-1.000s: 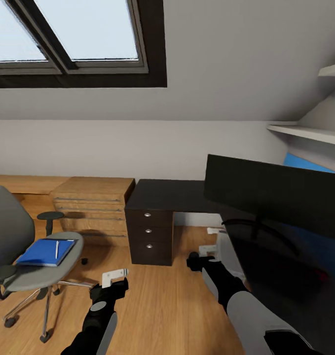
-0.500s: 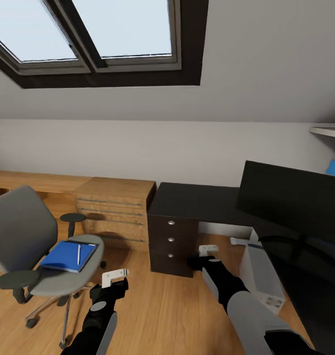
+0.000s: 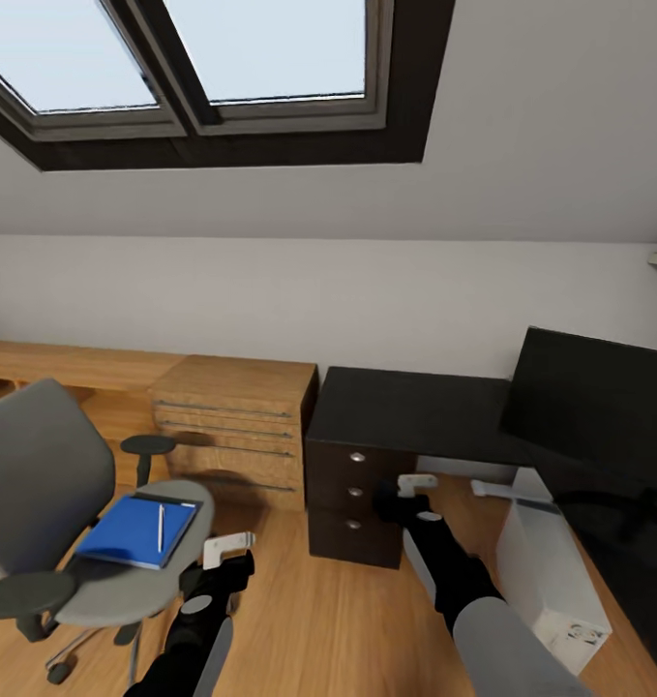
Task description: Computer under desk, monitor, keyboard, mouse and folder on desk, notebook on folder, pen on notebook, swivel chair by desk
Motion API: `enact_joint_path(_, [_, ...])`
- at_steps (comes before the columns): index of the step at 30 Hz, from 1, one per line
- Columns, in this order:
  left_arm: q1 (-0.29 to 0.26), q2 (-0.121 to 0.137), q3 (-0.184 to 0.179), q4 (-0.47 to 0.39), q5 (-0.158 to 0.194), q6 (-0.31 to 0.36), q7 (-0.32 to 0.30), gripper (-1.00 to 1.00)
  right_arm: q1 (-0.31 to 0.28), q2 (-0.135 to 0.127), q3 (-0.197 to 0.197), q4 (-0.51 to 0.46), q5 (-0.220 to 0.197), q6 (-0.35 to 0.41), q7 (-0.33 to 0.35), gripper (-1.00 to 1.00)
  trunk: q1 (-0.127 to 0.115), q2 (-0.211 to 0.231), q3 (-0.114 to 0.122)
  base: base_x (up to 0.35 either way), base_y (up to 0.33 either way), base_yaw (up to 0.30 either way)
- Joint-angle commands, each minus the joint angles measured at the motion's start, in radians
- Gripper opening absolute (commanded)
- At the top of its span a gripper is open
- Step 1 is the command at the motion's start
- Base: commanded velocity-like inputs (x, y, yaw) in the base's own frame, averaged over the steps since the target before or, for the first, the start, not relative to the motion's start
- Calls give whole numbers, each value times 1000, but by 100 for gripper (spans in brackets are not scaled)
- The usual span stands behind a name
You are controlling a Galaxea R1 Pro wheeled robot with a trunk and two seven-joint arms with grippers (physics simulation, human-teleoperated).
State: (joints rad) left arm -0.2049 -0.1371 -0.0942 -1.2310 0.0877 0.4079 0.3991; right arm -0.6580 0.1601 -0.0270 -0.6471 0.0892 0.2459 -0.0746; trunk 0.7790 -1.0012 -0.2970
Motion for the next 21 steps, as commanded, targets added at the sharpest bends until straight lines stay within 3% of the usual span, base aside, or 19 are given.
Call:
enact_joint_path(1, [-1, 0, -2, 0, 9, 3, 8, 100, 20, 1, -2, -33, 6, 7, -2, -100, 1, -1, -1, 307, 118, 0])
enact_joint_path(6, [-1, -1, -2, 2, 9, 3, 6, 100, 54, 1, -2, -91, 6, 8, -3, -100, 1, -1, -1, 312, 104, 0])
enact_joint_path(21, [-1, -1, -3, 4, 9, 3, 4, 100, 61, -1, -2, -100, 6, 7, -2, -100, 1, -1, -1, 319, 22, 0])
